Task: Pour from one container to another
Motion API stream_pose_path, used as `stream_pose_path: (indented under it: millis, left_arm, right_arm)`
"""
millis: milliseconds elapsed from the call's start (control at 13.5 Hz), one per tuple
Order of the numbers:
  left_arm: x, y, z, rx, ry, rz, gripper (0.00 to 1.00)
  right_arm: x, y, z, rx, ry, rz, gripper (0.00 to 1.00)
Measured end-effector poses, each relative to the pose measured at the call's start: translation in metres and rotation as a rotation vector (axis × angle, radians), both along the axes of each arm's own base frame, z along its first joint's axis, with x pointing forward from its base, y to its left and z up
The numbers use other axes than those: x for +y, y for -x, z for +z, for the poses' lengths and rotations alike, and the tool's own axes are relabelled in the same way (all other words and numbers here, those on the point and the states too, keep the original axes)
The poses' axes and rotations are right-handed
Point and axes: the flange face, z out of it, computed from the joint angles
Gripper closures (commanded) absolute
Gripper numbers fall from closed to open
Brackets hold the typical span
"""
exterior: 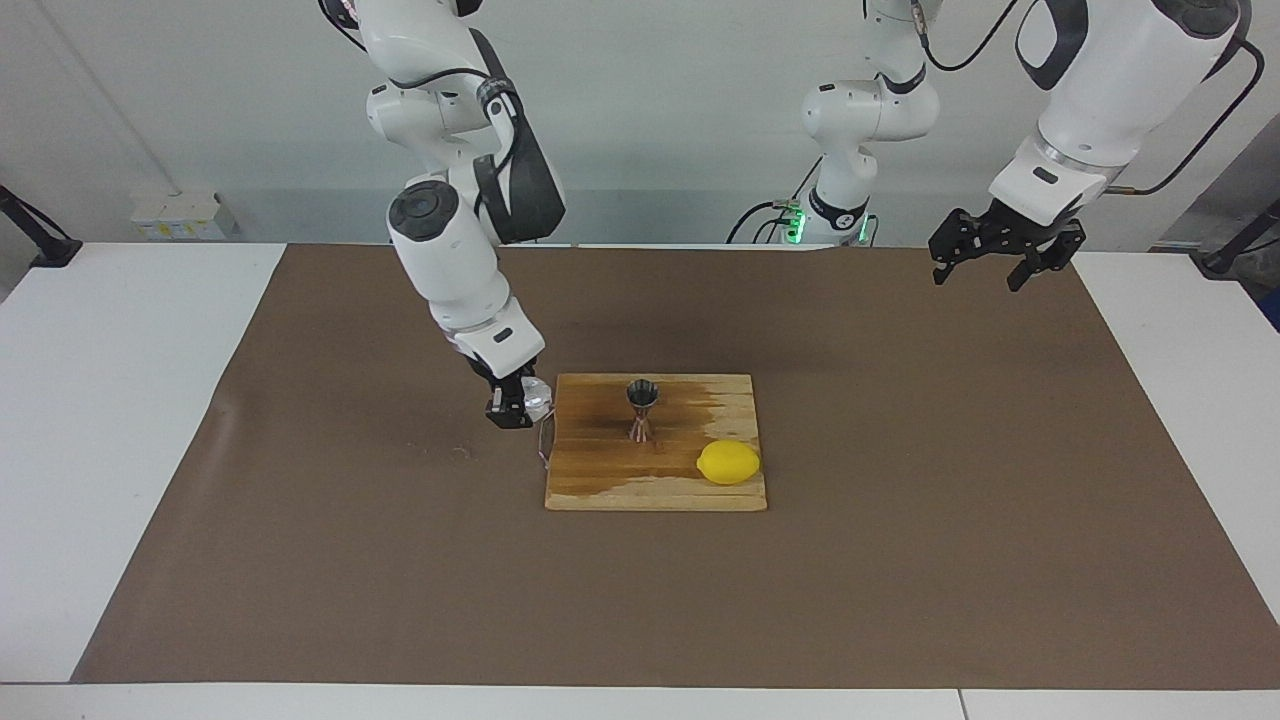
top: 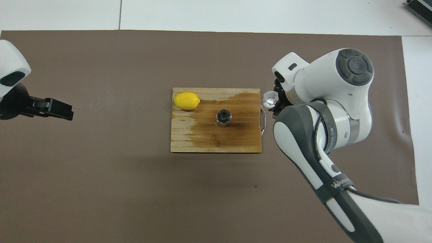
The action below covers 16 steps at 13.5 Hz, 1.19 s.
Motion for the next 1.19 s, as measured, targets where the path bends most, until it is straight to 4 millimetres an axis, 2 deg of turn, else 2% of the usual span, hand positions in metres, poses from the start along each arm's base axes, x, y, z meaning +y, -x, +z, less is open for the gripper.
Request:
stream_pose_path:
  millis: [371,1187]
  left_arm:
    - [0.000,0.000,0.000,0.000,0.000,0.000,0.00]
    - [0.000,0.000,0.000,0.000,0.000,0.000,0.00]
  right_arm:
    - [0.074,0.028,0.007,-0.057,0.114,0.020,0.81]
    - [0.130,0.057,0.007,-0.172,0.304,0.221,0.81]
